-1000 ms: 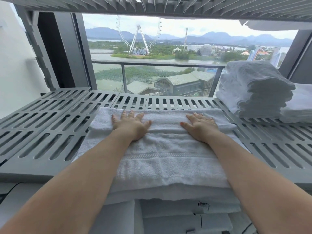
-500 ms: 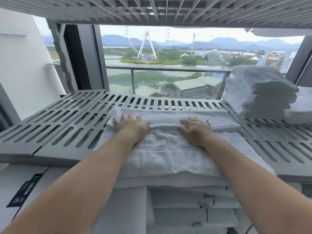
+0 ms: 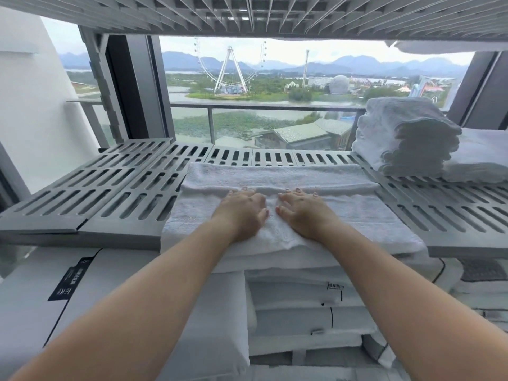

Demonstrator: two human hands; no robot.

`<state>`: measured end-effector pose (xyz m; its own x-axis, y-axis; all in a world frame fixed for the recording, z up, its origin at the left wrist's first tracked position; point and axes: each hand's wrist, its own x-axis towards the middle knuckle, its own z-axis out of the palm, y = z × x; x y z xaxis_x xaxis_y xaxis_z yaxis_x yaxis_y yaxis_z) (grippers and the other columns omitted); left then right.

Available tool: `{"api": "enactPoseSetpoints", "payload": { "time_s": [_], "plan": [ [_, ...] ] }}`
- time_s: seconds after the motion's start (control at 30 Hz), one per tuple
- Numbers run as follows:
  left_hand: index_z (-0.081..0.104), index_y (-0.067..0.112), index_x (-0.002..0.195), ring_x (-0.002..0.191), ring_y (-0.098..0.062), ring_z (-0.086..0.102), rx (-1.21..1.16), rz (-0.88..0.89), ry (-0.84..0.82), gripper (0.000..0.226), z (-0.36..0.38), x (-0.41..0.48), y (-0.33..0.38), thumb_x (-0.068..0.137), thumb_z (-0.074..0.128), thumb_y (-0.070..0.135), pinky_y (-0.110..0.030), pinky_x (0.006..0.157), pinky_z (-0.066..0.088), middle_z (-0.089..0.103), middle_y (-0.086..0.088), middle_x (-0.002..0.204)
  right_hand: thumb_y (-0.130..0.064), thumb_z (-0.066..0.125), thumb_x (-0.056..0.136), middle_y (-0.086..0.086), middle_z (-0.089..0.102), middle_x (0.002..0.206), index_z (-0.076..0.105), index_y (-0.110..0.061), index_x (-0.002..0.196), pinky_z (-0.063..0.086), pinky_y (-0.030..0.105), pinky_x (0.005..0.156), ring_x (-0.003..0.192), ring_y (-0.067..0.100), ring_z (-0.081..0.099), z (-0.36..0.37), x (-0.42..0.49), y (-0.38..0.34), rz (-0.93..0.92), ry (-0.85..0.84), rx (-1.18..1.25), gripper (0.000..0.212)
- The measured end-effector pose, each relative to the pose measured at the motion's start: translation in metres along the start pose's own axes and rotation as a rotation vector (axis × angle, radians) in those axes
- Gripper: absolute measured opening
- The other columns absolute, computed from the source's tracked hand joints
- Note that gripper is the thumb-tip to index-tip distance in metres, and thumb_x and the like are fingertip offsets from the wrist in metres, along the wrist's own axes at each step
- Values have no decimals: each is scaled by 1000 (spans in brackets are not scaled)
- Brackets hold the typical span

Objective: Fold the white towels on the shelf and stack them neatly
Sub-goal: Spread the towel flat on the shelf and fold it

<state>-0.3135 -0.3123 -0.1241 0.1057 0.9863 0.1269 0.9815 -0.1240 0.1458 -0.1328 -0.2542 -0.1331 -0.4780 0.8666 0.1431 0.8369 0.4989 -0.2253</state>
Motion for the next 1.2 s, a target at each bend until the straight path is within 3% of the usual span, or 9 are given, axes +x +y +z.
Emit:
{"api": "enactPoseSetpoints", "payload": {
  "time_s": [0.17, 0.3, 0.43, 0.57, 0.67, 0.77, 0.87, 0.97, 1.2],
  "plan": [
    [29, 20, 157, 154, -21, 16, 2, -37, -61, 57, 3, -5, 12, 106, 28, 46, -48, 125, 15, 22, -3, 166, -51, 34, 103, 3, 32, 161, 36, -26, 153, 17, 48, 123, 151, 23, 22, -2, -24, 1, 23, -27, 8, 56],
    [36, 21, 154, 152, -24, 22, -19, -29, -44, 54, 2, -13, 18, 106, 30, 46, -47, 123, 20, 30, -3, 164, -48, 41, 102, 3, 38, 158, 44, -22, 148, 24, 42, 121, 149, 21, 28, -7, -38, 3, 3, -25, 51, 53],
    [57, 31, 139, 137, -19, 46, -134, 72, 58, 40, 5, -25, 22, 104, 41, 42, -40, 111, 38, 49, 7, 151, -40, 61, 93, 6, 68, 123, 68, -23, 121, 48, 35, 96, 115, 26, 62, -14, -54, 8, -71, 144, 68, 33],
    [69, 40, 123, 125, -13, 56, -133, 89, 148, 28, 5, -30, 24, 100, 54, 43, -37, 101, 48, 61, 15, 137, -41, 67, 89, -3, 69, 105, 73, -27, 99, 48, 29, 80, 96, 19, 66, -18, -74, 20, -154, 253, 48, 18],
    [70, 40, 120, 123, -14, 59, -110, 59, 198, 27, 9, -34, 31, 100, 53, 43, -38, 98, 50, 65, 13, 132, -45, 61, 92, -4, 65, 111, 72, -29, 100, 51, 33, 83, 104, 18, 61, -18, -89, 34, -161, 259, 51, 21],
    [63, 35, 132, 132, -17, 52, -115, 35, 202, 37, 16, -44, 38, 103, 44, 46, -39, 105, 45, 57, 10, 144, -56, 57, 92, -3, 61, 123, 67, -30, 122, 49, 39, 96, 116, 19, 55, -16, -105, 45, -186, 218, 35, 40],
    [43, 33, 150, 149, -17, 31, 15, 40, 145, 64, 23, -58, 47, 97, 36, 67, -40, 120, 26, 37, 6, 160, -63, 61, 85, -4, 46, 148, 45, -32, 146, 35, 42, 113, 135, 20, 44, -9, -119, 51, -224, 125, -68, 71],
    [19, 33, 159, 154, -18, 15, 186, 52, 105, 90, 28, -75, 50, 86, 40, 81, -44, 125, 14, 20, 5, 167, -46, 67, 86, -2, 34, 159, 31, -30, 153, 24, 41, 120, 146, 23, 33, -4, -126, 55, -227, 164, -170, 78],
    [14, 27, 158, 153, -25, 20, 340, -50, 183, 85, 39, -95, 64, 90, 63, 49, -47, 124, 15, 21, -3, 166, -31, 67, 86, -1, 28, 162, 21, -31, 154, 13, 41, 123, 149, 23, 24, 1, -141, 55, -149, 186, -233, 82]
  ]
}}
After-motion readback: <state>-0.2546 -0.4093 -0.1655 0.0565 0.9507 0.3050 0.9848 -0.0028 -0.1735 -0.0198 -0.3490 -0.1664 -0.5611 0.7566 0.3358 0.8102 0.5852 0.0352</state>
